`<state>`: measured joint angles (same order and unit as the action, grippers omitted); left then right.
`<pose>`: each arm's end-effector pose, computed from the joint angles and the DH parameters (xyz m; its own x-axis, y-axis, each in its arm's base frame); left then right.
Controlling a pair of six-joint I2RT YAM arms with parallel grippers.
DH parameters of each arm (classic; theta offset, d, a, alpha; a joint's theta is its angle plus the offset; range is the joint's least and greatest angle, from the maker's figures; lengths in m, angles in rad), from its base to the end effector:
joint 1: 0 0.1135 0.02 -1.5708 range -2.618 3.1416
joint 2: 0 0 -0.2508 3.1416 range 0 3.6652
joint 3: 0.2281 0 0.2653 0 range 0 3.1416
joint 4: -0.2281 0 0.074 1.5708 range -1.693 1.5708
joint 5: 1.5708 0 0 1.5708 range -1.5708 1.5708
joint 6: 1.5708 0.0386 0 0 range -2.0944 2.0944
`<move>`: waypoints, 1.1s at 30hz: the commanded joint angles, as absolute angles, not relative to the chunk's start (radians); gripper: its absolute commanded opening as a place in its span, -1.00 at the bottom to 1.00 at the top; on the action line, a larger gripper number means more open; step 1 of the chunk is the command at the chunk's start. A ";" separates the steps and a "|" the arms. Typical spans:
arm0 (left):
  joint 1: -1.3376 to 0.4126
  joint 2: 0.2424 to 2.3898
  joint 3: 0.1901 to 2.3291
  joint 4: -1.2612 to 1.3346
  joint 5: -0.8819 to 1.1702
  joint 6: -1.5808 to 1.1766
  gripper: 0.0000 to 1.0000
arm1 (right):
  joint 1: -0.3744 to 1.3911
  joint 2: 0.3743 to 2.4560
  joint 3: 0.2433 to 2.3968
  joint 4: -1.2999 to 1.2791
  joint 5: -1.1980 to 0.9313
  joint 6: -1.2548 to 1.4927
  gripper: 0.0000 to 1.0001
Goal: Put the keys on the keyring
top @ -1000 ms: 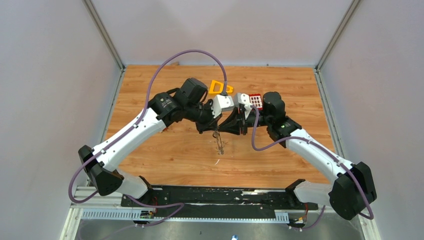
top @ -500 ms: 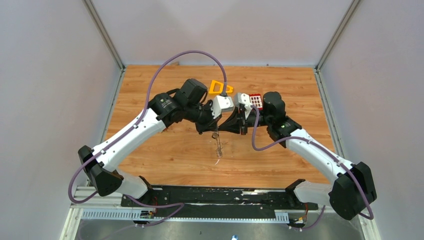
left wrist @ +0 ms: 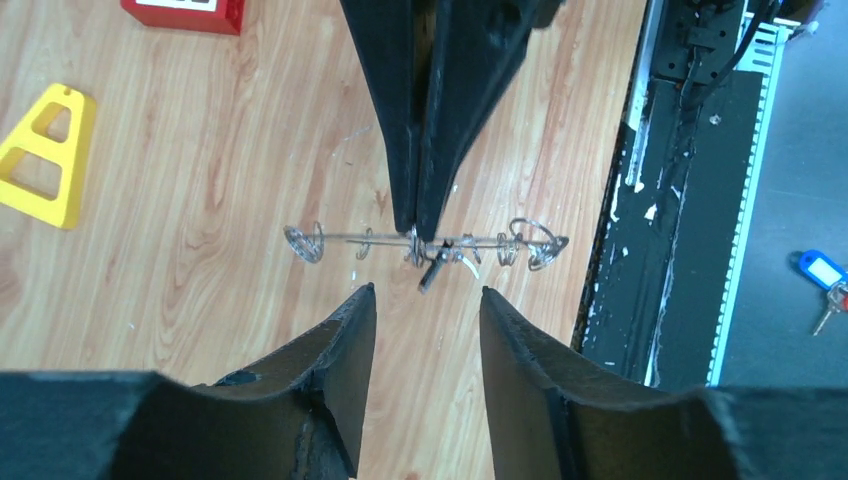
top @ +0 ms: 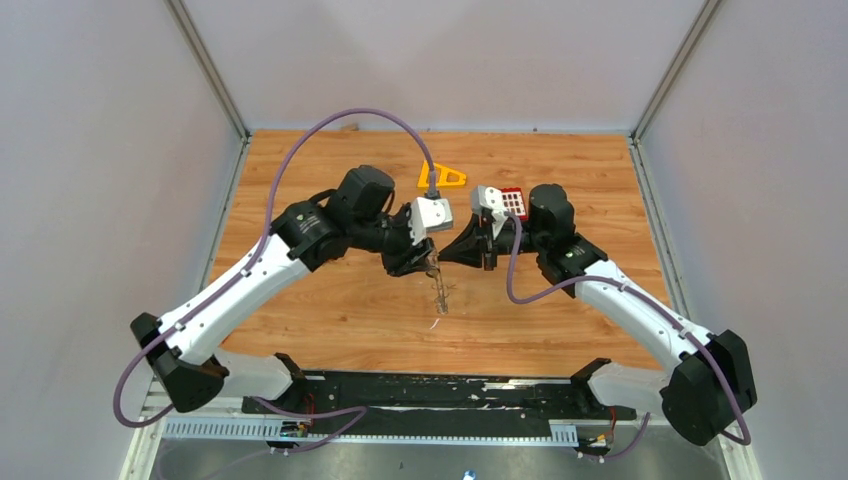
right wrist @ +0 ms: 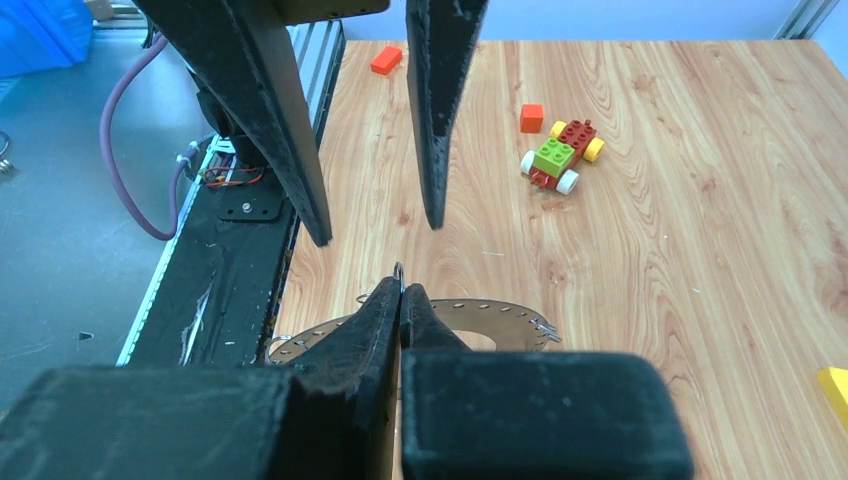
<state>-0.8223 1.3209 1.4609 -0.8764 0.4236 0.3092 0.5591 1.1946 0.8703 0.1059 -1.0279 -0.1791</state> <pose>0.1833 -0.2206 0.3786 -0.1691 0.5897 -0.7898 0.9728 0.2286 -0.0375 0.2229 0.1785 0.3009 -0.0057 -0.1121 -0.9937 -0.9996 -0.0258 0.0086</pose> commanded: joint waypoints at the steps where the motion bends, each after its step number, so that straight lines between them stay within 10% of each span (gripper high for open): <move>1: -0.813 1.220 1.381 -0.767 0.426 0.366 0.06 | 0.545 1.146 0.911 0.133 -1.061 -0.168 -1.00; 19: -0.808 1.086 1.010 -0.310 0.565 0.471 0.40 | 0.535 1.145 0.918 0.150 -1.133 -0.135 -1.00; 33: -0.809 1.131 1.005 -0.362 0.625 0.452 -0.14 | 0.531 1.144 0.920 0.134 -1.121 -0.155 -1.00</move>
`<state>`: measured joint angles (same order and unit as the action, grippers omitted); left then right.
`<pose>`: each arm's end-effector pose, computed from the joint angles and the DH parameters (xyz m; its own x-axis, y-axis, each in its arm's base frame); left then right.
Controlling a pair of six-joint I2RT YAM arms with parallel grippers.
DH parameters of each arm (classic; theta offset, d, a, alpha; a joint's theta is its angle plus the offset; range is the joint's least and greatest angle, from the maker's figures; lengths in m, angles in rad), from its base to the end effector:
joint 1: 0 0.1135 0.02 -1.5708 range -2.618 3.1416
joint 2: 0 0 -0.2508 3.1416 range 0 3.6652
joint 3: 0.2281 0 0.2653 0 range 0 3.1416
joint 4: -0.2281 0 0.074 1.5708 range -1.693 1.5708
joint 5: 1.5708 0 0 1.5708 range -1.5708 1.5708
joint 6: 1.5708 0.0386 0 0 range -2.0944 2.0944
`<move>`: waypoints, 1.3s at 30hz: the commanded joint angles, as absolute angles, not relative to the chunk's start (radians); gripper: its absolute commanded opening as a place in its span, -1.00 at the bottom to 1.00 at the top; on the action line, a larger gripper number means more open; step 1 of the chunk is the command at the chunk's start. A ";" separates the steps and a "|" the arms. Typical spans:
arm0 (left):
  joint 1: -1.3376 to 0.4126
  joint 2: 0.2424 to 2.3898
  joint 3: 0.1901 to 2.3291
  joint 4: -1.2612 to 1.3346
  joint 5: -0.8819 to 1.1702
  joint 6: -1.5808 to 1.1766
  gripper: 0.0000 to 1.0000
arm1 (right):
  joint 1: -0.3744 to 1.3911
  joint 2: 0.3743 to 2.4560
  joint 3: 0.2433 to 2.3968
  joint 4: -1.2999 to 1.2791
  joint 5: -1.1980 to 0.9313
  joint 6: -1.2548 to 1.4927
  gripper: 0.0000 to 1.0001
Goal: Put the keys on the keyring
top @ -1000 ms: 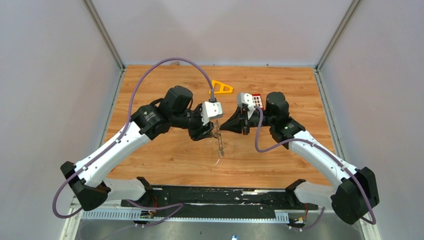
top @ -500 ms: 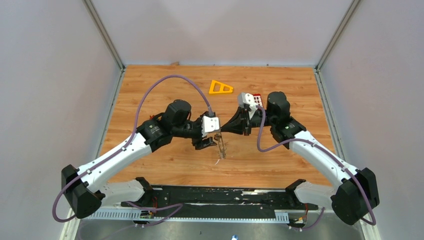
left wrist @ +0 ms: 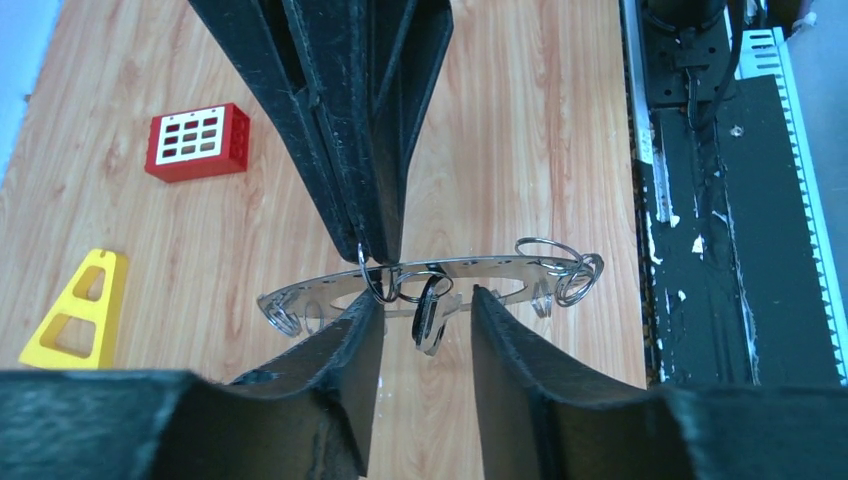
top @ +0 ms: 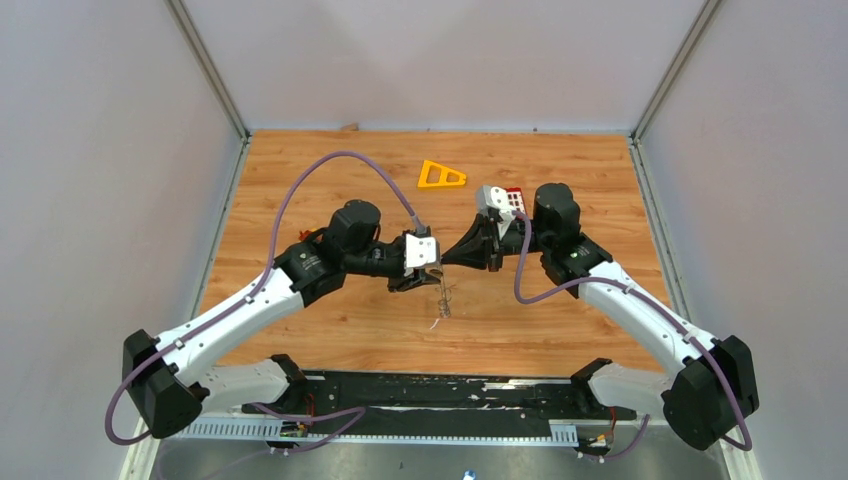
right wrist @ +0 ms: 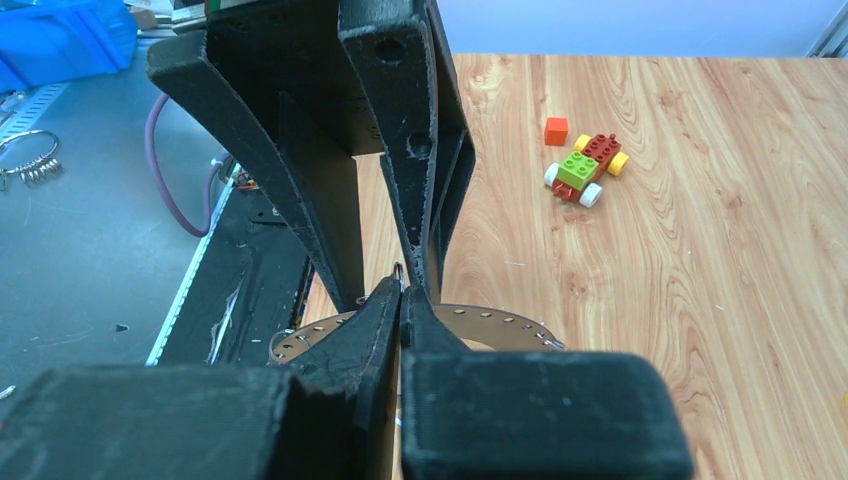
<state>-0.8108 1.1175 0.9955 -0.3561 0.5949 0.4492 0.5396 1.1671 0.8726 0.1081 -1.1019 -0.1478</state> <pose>0.1690 -0.2092 0.3183 0.1240 0.3916 -0.9118 0.9872 0.0442 0.1533 0.2191 0.1714 0.3096 -0.0123 -0.0849 -0.9963 -0.9969 -0.0760 0.0188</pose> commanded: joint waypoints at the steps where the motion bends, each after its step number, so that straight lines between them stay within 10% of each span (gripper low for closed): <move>1: -0.808 1.134 1.007 -0.367 0.626 0.450 -0.16 | 0.532 1.144 0.920 0.133 -1.120 -0.156 -1.00; 20: -0.808 1.159 1.063 -0.412 0.635 0.443 -1.00 | 0.531 1.151 0.920 0.109 -1.114 -0.189 -1.00; 39: -0.808 1.119 1.105 -0.495 0.544 0.456 -1.00 | 0.530 1.152 0.920 0.097 -1.108 -0.203 -1.00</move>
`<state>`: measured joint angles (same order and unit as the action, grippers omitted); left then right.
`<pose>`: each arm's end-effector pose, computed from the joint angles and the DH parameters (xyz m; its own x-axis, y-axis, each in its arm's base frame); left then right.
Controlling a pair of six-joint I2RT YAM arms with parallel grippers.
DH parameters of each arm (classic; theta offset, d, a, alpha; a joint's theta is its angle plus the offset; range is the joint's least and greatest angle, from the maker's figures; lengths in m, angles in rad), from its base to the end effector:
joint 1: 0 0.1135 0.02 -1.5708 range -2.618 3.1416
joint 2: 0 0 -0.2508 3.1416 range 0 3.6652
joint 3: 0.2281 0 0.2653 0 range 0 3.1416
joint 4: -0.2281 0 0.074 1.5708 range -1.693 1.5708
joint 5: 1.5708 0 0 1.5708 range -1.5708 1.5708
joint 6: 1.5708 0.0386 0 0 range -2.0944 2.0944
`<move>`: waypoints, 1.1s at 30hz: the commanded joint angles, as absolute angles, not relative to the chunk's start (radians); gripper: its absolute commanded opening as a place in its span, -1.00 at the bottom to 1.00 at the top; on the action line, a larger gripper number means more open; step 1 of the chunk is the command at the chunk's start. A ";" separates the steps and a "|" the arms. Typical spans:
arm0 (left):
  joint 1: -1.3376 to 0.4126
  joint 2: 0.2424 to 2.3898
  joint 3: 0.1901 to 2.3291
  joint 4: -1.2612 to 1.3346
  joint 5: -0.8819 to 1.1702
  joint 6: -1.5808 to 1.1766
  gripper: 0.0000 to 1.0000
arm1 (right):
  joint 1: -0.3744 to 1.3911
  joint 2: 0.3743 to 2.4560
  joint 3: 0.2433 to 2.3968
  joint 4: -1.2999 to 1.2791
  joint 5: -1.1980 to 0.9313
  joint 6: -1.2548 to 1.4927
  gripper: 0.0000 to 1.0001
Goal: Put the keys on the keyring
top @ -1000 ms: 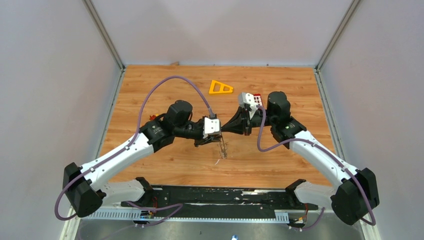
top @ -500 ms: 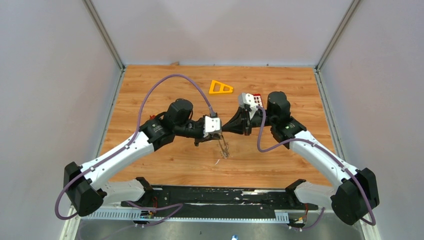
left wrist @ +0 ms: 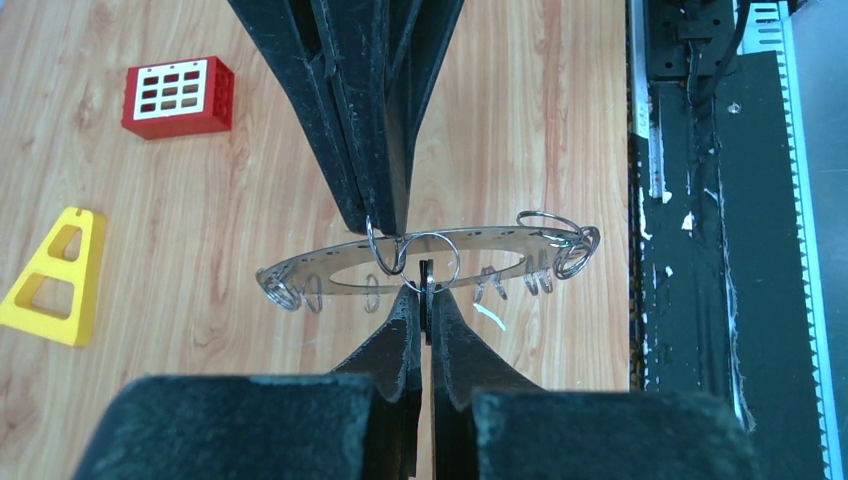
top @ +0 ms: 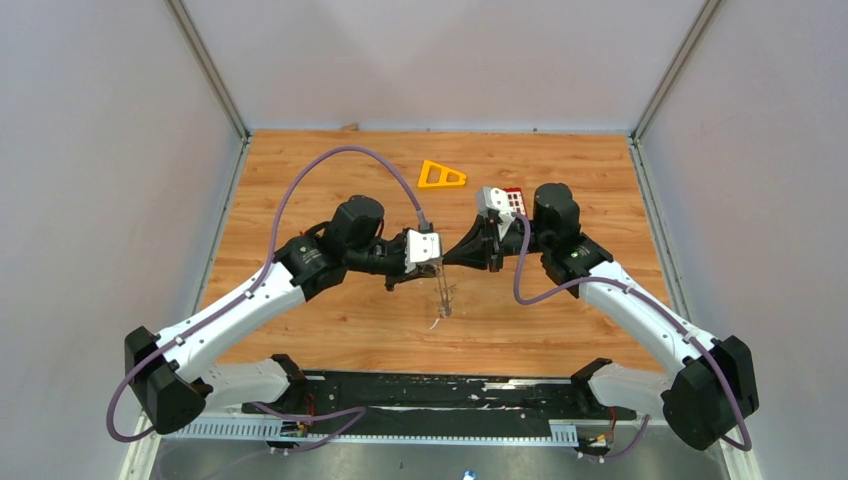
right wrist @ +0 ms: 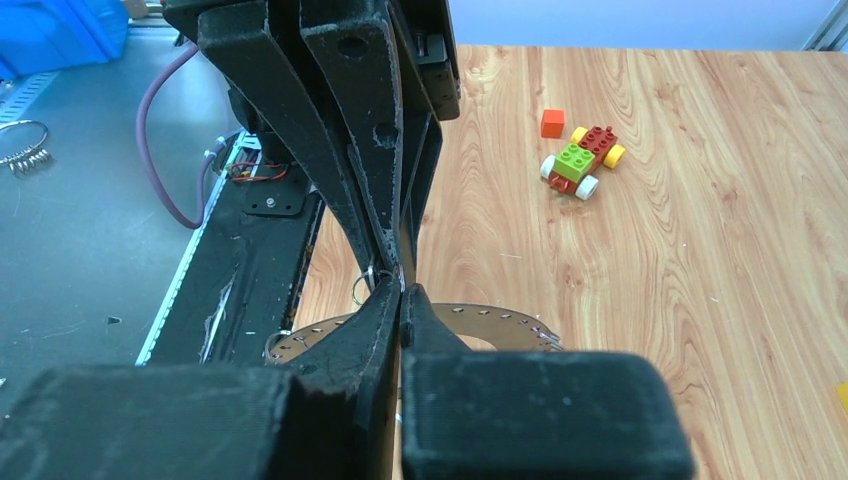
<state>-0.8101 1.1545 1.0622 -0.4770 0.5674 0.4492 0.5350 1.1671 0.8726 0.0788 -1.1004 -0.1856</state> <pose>0.1719 -0.2107 0.3214 0.0660 0.4618 -0.8845 0.9928 0.0588 0.1048 0.2195 0.1701 0.3070 -0.0001 -0.0973 -0.9953 -0.9973 -0.0732 0.0073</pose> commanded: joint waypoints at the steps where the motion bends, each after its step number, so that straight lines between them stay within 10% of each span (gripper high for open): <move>1: -0.808 1.116 1.105 -0.497 0.539 0.454 -1.00 | 0.530 1.152 0.920 0.097 -1.109 -0.203 -1.00; 33: -0.805 1.147 1.246 -0.632 0.485 0.470 -1.00 | 0.530 1.157 0.915 0.065 -1.074 -0.252 -1.00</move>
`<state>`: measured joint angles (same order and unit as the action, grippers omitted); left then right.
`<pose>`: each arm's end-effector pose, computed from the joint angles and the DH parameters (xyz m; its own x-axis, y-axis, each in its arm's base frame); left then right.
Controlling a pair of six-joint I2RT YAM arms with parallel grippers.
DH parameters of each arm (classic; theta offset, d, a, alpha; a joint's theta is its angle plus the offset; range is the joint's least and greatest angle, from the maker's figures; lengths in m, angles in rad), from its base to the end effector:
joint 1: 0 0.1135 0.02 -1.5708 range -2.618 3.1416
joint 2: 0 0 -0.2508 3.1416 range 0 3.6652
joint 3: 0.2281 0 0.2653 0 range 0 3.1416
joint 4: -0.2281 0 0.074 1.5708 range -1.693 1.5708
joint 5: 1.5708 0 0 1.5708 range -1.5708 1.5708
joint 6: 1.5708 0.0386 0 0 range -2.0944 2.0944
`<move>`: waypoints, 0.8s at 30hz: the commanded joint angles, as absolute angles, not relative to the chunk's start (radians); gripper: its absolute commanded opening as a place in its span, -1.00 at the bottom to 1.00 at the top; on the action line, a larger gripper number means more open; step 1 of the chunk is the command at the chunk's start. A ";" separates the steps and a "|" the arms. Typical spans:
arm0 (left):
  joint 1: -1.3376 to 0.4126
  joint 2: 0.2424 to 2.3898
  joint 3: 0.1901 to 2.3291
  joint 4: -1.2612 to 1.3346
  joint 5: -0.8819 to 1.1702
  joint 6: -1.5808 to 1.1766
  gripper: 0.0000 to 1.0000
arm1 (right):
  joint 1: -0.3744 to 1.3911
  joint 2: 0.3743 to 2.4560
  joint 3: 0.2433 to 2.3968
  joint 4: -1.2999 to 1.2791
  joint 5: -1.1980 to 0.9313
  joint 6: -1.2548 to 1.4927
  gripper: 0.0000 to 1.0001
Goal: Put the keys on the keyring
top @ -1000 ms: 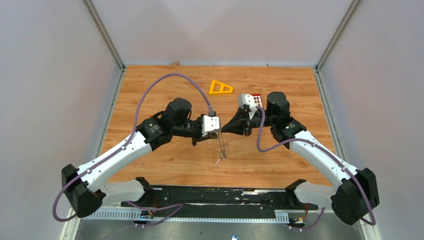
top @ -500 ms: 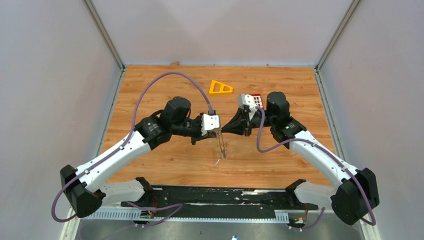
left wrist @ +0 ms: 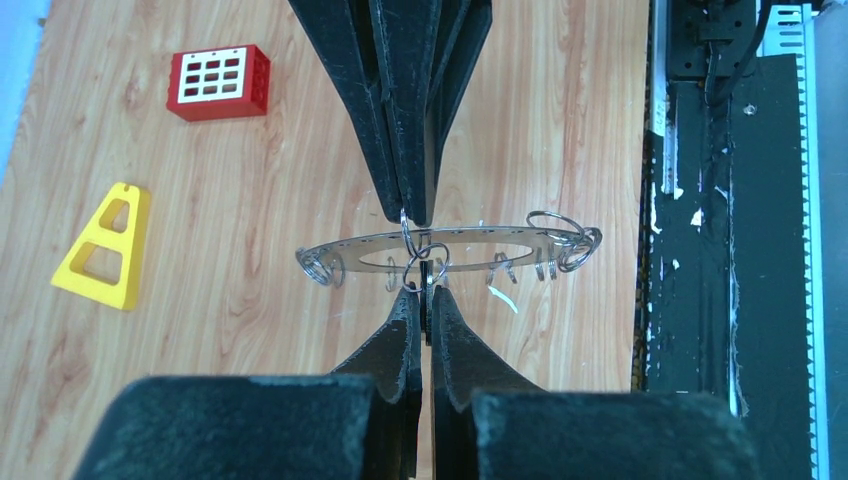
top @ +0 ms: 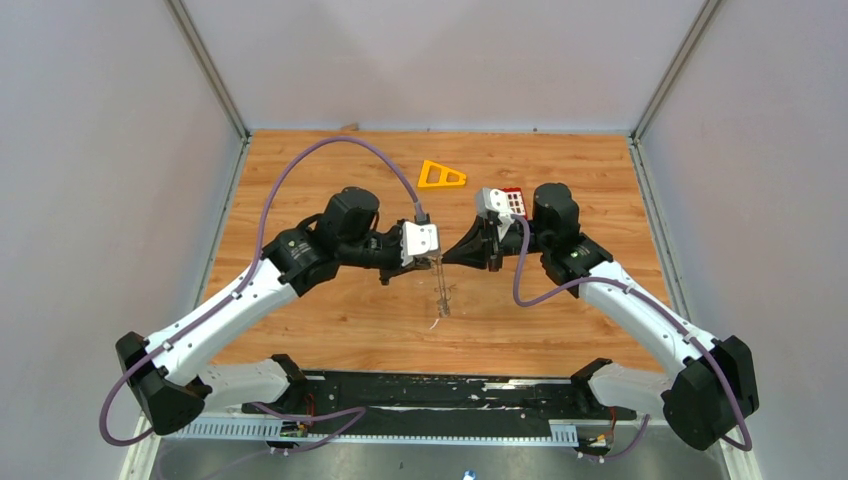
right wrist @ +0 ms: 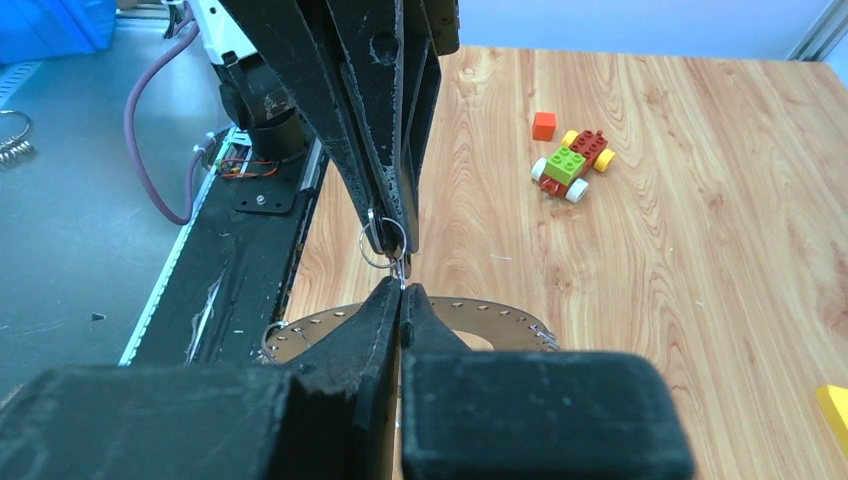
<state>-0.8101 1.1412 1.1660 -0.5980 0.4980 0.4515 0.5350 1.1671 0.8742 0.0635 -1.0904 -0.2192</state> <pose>0.1680 -0.2033 0.3494 0.0620 0.4909 -0.8690 0.9847 0.1120 0.1335 0.2197 0.1700 0.3061 0.0218 -0.1039 -0.9944 -0.9976 -0.0669 -0.0149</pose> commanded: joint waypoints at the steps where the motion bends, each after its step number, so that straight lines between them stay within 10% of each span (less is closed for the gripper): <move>1: -0.806 1.154 1.259 -0.652 0.480 0.477 -1.00 | 0.531 1.159 0.916 0.063 -1.066 -0.257 -1.00; 15: -0.806 1.305 1.422 -0.835 0.432 0.545 -1.00 | 0.519 1.160 0.926 0.005 -0.973 -0.316 -0.98; 24: -0.806 1.455 1.550 -0.870 0.463 0.535 -1.00 | 0.406 1.150 0.960 -0.108 -0.979 -0.305 -0.34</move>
